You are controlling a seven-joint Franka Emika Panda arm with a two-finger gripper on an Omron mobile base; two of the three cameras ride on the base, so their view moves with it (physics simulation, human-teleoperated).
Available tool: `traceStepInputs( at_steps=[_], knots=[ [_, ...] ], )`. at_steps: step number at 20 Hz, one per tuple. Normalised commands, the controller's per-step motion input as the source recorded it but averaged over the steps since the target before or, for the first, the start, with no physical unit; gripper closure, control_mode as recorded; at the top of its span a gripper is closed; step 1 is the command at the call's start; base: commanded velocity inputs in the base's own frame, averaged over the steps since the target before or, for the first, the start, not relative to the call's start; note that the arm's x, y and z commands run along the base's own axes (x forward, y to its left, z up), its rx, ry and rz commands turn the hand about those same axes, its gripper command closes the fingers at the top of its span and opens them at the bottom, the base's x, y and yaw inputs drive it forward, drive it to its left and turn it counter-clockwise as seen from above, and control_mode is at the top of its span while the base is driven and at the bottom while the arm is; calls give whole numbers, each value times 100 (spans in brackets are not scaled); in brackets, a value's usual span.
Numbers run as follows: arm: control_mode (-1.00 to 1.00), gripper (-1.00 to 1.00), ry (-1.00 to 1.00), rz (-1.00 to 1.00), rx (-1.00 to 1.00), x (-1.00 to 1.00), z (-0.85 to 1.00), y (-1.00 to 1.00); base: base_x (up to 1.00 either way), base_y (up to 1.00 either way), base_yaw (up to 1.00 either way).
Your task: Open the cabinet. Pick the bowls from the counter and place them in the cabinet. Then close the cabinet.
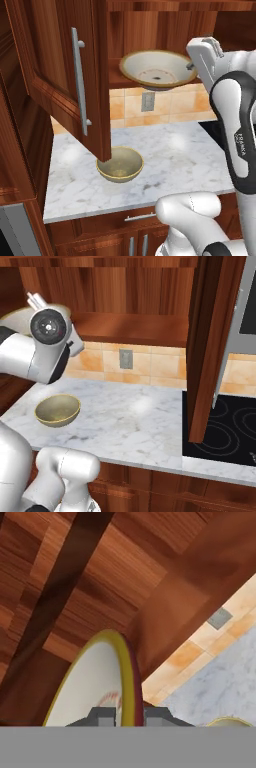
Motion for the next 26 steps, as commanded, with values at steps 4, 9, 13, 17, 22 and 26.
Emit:
traceStepInputs(
  at_steps=[4, 9, 13, 17, 22, 26],
  knots=[
    [-100, 100, 0, 6, 4, 71, -28, 28, 0, 0, 0],
    [-100, 100, 6, 3, 0, 74, -3, 41, 0, 0, 0],
    [-100, 100, 12, 0, 0, 70, 0, 49, 0, 0, 0],
    [-100, 100, 13, 0, 0, 64, 0, 46, 0, 0, 0],
    [-100, 100, 11, 0, 0, 60, 0, 44, 0, 0, 0],
    [-100, 100, 5, 0, 0, 55, 0, 42, 0, 0, 0]
  ],
)
